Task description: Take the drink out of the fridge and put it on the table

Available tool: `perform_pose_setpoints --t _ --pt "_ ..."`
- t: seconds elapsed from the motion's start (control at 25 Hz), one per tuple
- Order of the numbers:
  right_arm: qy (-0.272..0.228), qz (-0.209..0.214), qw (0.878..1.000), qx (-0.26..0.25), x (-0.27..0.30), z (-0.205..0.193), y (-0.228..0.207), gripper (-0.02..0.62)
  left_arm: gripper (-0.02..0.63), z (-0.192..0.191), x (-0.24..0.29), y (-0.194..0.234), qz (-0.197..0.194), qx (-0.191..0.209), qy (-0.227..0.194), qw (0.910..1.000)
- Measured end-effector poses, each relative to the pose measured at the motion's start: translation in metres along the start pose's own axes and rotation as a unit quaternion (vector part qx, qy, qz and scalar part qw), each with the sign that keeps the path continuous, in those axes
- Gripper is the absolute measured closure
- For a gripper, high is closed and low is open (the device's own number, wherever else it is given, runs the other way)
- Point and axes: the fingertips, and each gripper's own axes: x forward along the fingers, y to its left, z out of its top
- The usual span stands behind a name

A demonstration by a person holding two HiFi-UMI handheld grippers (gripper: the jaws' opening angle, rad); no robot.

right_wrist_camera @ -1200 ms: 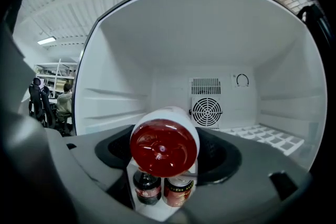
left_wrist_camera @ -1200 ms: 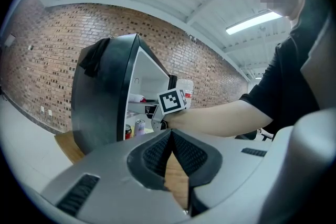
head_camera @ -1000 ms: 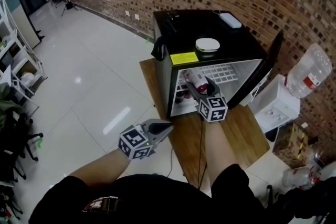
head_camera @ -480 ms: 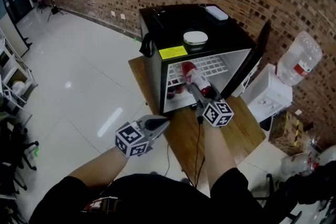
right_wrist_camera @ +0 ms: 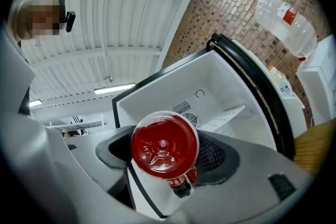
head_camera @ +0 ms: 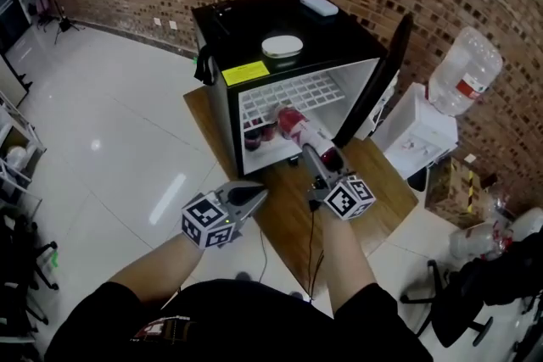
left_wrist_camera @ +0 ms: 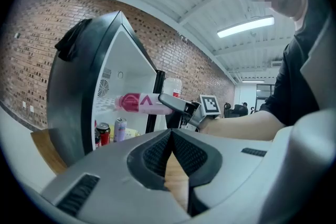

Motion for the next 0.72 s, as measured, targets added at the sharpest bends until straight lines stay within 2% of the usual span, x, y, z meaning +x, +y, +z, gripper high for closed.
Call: perform_pose_setpoints --t 0.08,0.16,0.28,0.36,0.44,0.52,0.6,0.72 --pt "-0.009 0.0 1.0 0.012 -0.02 0.006 -0.002 0.258 0.604 -0.004 0.015 -0.008 -0.006 -0.007 0.002 1.0" --pt "-0.017 0.003 1.0 0.019 -0.041 0.015 -0.002 0.257 0.604 -0.006 0.031 -0.013 -0.01 -0.033 -0.004 0.9994" --pt "-0.018 0.013 0.999 0.022 -0.075 0.028 0.001 0.256 0.604 -0.005 0.056 -0.022 -0.018 -0.098 -0.028 0.9946" --pt "-0.015 0.018 0.999 0.022 -0.1 0.036 0.002 0.257 0.595 -0.001 0.073 -0.032 -0.035 -0.147 -0.055 0.9869" --pt "-0.012 0.024 0.999 0.023 -0.126 0.041 0.002 0.256 0.471 0.006 0.091 -0.044 -0.065 -0.207 -0.088 0.9721" --pt "-0.007 0.029 0.999 0.025 -0.152 0.044 0.0 0.256 0.362 0.012 0.109 -0.056 -0.093 -0.27 -0.118 0.951" --pt "0.001 0.034 0.999 0.028 -0.176 0.043 -0.002 0.256 0.31 0.011 0.127 -0.066 -0.106 -0.319 -0.134 0.9323" --pt "0.02 0.036 0.999 0.027 -0.211 0.036 -0.006 0.256 0.28 -0.001 0.148 -0.078 -0.109 -0.37 -0.146 0.9109"
